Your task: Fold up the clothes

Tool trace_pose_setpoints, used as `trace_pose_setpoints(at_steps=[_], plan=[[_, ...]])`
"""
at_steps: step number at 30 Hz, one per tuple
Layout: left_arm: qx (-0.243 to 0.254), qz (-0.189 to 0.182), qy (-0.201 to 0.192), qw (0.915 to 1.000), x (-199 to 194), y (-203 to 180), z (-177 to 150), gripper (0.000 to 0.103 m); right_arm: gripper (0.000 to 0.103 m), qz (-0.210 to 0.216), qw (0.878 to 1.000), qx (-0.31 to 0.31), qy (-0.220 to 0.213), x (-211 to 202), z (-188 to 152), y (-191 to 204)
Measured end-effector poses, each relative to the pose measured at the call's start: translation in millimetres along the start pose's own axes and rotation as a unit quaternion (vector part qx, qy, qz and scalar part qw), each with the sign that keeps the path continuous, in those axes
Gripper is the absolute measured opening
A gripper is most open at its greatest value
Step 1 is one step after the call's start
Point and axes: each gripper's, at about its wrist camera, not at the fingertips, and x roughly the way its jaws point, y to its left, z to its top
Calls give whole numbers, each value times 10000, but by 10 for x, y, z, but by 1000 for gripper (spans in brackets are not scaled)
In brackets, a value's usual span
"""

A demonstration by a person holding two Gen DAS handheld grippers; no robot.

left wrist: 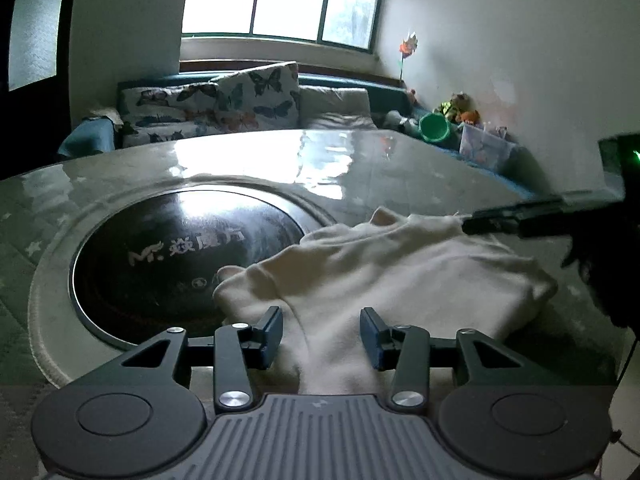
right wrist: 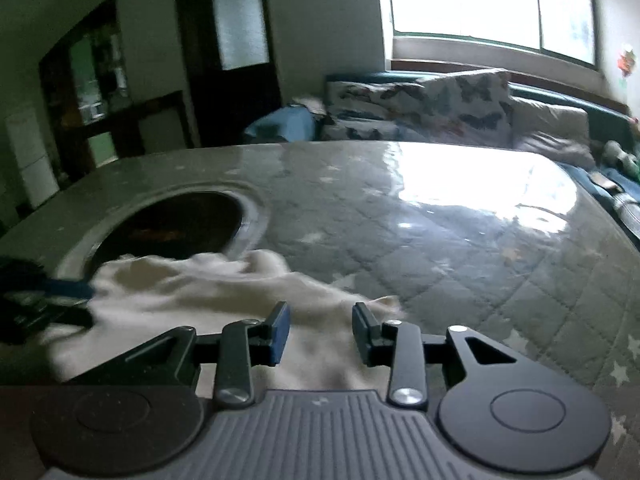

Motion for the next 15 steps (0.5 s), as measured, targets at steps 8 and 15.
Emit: trace_pose_setpoints(at_steps=[8, 15], plan=[[363, 175, 10, 9992, -123, -183, -173, 46, 41, 141, 9984, -534, 116, -241, -347, 333], [360, 78, -431, 9984, -362, -348, -141, 46, 42, 135, 9987, -478, -98, -413, -414, 389]])
